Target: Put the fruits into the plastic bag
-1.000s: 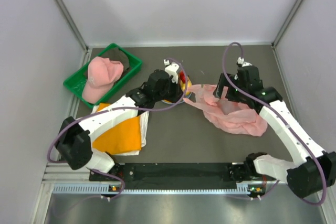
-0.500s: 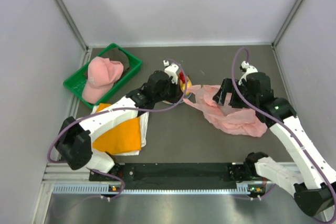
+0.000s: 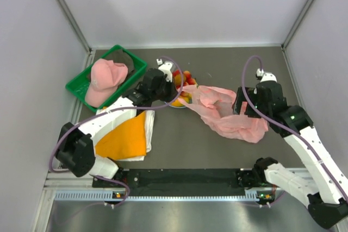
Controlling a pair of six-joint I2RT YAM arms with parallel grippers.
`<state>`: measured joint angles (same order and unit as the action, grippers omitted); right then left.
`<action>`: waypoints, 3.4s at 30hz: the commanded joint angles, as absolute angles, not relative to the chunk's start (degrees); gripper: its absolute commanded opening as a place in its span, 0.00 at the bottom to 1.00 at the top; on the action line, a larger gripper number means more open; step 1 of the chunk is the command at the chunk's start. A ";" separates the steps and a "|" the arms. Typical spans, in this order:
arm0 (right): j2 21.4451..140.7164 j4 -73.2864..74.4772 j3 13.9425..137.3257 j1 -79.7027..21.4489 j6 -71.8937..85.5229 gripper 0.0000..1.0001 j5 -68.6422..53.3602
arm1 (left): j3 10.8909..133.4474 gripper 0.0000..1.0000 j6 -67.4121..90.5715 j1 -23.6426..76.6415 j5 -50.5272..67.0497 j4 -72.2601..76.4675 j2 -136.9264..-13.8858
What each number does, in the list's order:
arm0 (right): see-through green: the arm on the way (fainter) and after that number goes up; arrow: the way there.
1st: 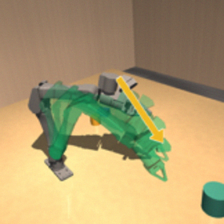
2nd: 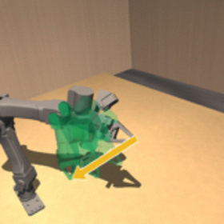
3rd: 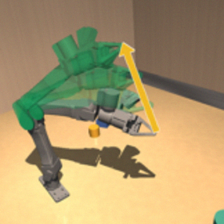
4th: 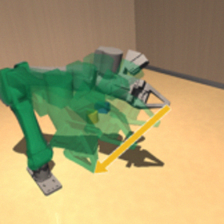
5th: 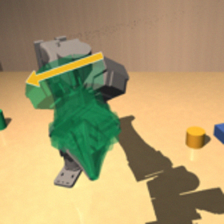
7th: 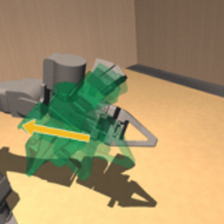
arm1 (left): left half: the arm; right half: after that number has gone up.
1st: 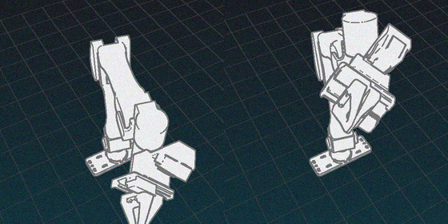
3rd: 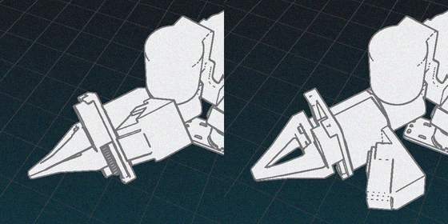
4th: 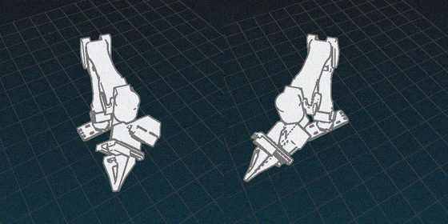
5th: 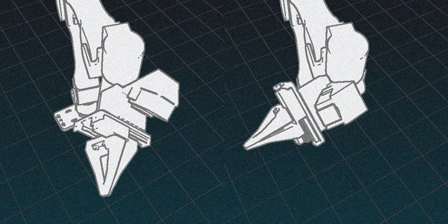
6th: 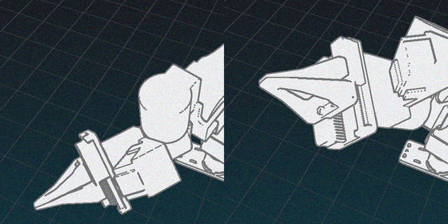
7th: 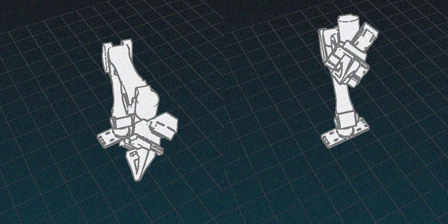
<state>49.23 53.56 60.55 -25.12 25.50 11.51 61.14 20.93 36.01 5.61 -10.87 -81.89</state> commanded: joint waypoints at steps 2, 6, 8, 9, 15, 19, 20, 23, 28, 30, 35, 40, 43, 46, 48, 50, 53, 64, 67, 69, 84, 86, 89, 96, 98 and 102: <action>51.24 48.27 64.16 -25.75 24.87 0.99 6.61 | 58.37 0.00 17.84 36.30 15.80 -10.63 -75.86; 54.30 40.17 66.79 -29.68 26.63 0.95 1.06 | 55.38 0.00 17.93 36.30 14.07 -14.32 -71.29; 59.73 38.94 70.46 -32.24 26.02 0.95 3.33 | 53.45 0.00 18.37 35.86 12.05 -17.04 -68.49; 62.20 38.85 71.88 -34.78 24.88 0.95 4.12 | 53.00 0.00 18.37 34.90 11.95 -17.75 -67.68; 77.05 31.48 80.58 -39.89 20.58 0.93 9.39 | 51.15 0.00 17.58 28.66 14.58 -24.07 -63.72; 86.29 28.39 88.40 -41.74 18.11 0.91 11.86 | 50.98 0.00 15.74 27.07 14.94 -28.56 -63.37; 88.14 29.08 90.16 -42.10 17.67 0.91 13.17 | 50.89 0.00 15.38 26.98 14.94 -29.78 -63.28; 96.04 33.11 97.54 -43.77 18.71 0.88 18.69 | 50.71 0.00 13.80 26.54 13.89 -31.64 -63.28; 107.03 38.49 106.25 -45.44 22.05 0.87 23.20 | 49.48 0.00 12.13 26.19 12.74 -32.61 -62.58; 108.45 39.46 106.87 -46.05 23.64 0.87 25.04 | 49.22 0.00 11.87 26.10 12.74 -32.61 -62.58; 110.30 37.54 105.47 -47.54 23.04 0.88 24.97 | 47.90 0.00 10.99 25.75 12.65 -31.47 -62.49; 111.80 35.60 104.85 -47.90 20.92 0.91 25.84 | 47.29 0.00 10.72 25.49 13.62 -30.76 -62.84; 112.93 35.24 105.55 -47.81 18.55 0.92 26.80 | 46.94 0.00 10.72 25.14 13.71 -30.41 -62.58; 115.48 36.03 107.84 -47.81 16.97 0.92 27.86 | 46.93 0.00 10.72 24.79 14.06 -30.24 -62.58; 117.23 37.00 109.24 -47.81 16.53 0.92 28.91 | 46.85 0.00 10.63 24.70 14.32 -30.24 -62.49; 117.77 36.65 109.51 -47.90 15.65 0.92 29.53 | 46.85 0.00 10.63 24.43 14.24 -30.23 -62.32; 118.30 36.04 109.34 -47.90 14.68 0.92 30.93 | 46.67 0.00 10.63 24.17 14.50 -30.15 -62.31; 122.08 33.40 111.80 -47.81 10.02 0.91 32.61 | 46.50 0.00 10.55 23.38 15.03 -29.88 -62.75; 122.96 33.22 112.32 -47.90 9.67 0.90 32.26 | 46.58 0.00 10.55 23.20 15.12 -29.88 -62.93; 123.48 33.14 112.85 -47.81 9.49 0.89 32.17 | 46.50 0.00 10.55 23.03 15.29 -29.80 -62.84; 120.68 33.31 111.18 -47.99 9.40 0.63 31.99 | 46.32 0.00 10.55 22.50 15.82 -29.71 -63.11; 118.40 32.96 109.87 -48.25 9.58 0.61 31.56 | 46.41 0.00 10.46 22.50 15.91 -29.62 -63.37; 115.15 31.82 107.76 -48.52 10.19 0.60 29.54 | 46.49 0.00 10.46 22.41 16.08 -29.62 -63.46; 108.73 31.11 104.15 -48.78 12.65 0.59 24.79 | 46.58 0.00 10.46 22.32 16.87 -29.36 -63.72; 107.32 31.64 103.19 -48.78 13.09 0.58 24.26 | 46.67 0.00 10.46 22.32 17.14 -29.53 -63.90; 99.09 33.92 100.38 -49.74 14.76 0.57 23.38 | 48.59 0.00 11.16 22.32 19.24 -28.74 -64.68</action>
<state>108.53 33.32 102.61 -47.99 12.29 25.21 46.63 11.40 22.57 16.10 -31.51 -63.92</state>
